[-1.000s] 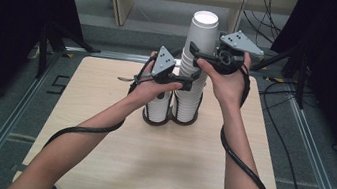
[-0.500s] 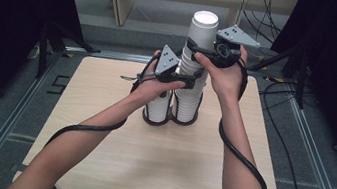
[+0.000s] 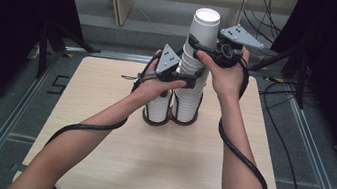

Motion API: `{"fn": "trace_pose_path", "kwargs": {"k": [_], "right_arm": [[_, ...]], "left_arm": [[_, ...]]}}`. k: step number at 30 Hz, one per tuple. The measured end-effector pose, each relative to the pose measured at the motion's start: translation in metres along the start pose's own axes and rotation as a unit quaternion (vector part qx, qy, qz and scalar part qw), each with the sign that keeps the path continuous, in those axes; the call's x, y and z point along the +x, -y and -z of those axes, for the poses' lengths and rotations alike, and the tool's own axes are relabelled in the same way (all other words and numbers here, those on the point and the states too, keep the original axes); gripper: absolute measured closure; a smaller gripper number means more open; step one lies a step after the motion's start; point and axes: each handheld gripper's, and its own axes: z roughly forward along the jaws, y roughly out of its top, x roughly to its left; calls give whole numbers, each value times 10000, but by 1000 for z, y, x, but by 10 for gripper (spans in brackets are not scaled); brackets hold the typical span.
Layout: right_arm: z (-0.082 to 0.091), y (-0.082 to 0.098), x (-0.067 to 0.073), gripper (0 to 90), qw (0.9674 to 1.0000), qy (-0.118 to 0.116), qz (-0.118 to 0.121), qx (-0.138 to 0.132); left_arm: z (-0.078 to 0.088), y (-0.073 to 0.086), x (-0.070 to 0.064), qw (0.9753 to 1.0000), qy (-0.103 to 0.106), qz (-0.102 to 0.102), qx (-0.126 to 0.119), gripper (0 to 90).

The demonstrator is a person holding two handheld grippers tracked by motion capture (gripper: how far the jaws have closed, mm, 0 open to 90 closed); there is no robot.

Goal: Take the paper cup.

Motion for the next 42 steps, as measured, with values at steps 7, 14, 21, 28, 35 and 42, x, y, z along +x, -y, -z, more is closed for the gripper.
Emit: {"fn": "trace_pose_path", "kwargs": {"k": [7, 14, 21, 28, 35, 42], "right_arm": [[-1, -1, 0, 191, 10000, -8, -18, 17], [1, -2, 0, 197, 10000, -21, -58, -32], [3, -5, -1, 203, 9998, 12, -62, -208], [7, -12, -1, 206, 9987, 20, -164, -487], [11, -20, -2, 207, 9976, -4, -218, -650], [13, -22, -2, 207, 9963, 28, -287, -806]], "left_arm": [[-1, -1, 2, 10000, 34, 80, 2, 69], [0, 0, 2, 10000, 61, 44, 35, 70], [0, 0, 1, 10000, 70, 43, 36, 71], [0, 0, 2, 9999, 62, 4, 79, 71], [0, 0, 2, 10000, 60, -1, 70, 73], [0, 1, 2, 10000, 44, -27, 74, 72]]}}
